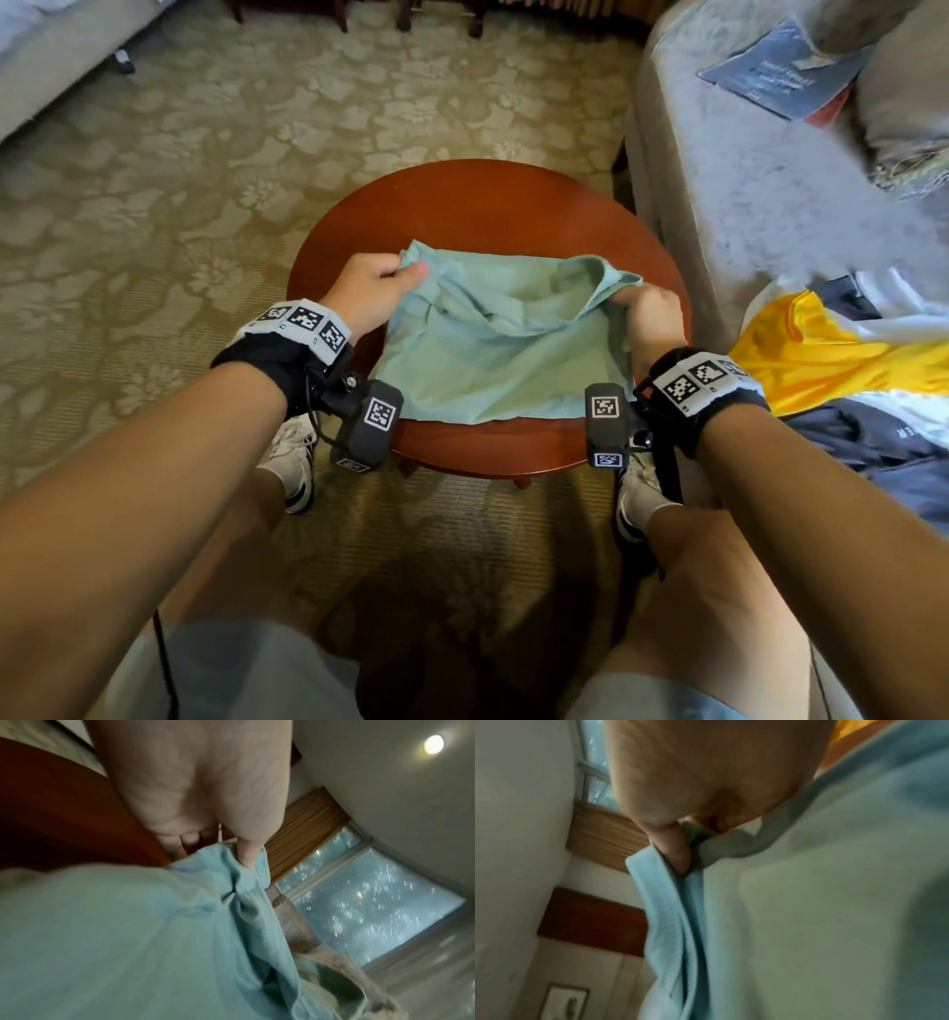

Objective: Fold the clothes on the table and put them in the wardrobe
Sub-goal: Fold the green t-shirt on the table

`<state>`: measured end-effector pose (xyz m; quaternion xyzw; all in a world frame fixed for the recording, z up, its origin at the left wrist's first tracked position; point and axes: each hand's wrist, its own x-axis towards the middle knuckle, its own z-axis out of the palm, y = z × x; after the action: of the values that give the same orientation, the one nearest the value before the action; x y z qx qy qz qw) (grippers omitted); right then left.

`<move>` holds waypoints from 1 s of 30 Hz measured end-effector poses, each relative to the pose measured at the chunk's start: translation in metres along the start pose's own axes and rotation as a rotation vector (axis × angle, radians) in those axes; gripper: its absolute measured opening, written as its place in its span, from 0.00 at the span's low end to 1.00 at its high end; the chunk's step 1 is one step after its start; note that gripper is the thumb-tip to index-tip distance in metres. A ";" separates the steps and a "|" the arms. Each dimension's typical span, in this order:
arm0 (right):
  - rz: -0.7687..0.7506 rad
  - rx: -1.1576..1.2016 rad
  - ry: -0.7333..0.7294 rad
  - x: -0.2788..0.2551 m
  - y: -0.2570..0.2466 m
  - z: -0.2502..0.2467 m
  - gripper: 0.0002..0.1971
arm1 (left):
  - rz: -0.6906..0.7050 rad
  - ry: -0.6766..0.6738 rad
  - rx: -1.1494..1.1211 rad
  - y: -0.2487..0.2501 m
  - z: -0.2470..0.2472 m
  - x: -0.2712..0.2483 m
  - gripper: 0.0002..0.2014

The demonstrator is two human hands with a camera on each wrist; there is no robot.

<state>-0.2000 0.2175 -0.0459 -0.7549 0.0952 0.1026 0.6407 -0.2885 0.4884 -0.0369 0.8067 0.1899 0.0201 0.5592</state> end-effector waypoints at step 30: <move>0.199 -0.163 -0.012 0.057 0.006 0.003 0.09 | -0.118 0.085 0.104 -0.004 -0.023 0.071 0.31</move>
<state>-0.1470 0.2192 -0.0679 -0.7908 0.1573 0.1776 0.5642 -0.2293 0.5341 -0.0451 0.8204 0.2615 0.0111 0.5083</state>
